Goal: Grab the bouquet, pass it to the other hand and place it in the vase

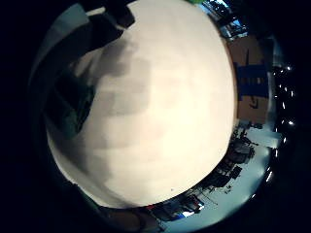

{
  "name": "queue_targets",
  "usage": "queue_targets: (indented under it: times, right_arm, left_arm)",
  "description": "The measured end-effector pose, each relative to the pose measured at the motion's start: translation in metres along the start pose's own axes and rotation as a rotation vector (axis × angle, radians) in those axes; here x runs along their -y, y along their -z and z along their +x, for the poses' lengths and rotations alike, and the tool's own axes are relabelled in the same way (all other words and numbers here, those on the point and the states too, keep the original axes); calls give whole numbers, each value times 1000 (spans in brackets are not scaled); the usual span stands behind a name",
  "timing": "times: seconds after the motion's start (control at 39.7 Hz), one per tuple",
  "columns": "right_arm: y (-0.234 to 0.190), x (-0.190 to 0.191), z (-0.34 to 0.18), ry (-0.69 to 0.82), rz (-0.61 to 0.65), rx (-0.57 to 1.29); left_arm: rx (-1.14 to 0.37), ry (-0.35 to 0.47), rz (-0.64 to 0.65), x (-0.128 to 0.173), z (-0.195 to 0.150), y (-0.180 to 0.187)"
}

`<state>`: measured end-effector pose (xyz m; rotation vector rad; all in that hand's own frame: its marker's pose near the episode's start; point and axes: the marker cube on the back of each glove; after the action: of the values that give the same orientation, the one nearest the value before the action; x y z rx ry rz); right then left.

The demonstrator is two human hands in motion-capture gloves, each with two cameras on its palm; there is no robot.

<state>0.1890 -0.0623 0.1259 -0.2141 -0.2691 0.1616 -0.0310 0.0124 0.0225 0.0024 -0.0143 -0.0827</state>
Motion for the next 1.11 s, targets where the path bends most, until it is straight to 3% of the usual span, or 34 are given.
queue_targets:
  times: [0.1, 0.23, 0.73, 0.86, 1.11]
  right_arm:
    - [-10, 12, 13, -70, 22, -64]
    - [-40, 36, 65, -347, 2, -370]
    - [-14, 23, 44, -364, 129, -612]
    - [-36, 42, 64, -384, 112, -593]
    - [-28, 35, 58, -365, 165, -528]
  left_arm:
    - [-2, 4, 4, -1, 1, 0]
    - [-7, 2, 2, -2, 2, 0]
    - [-15, 6, -12, -2, 0, -5]
    - [-19, 10, -7, -2, 2, -2]
    - [-27, 6, 43, 1, 5, 16]
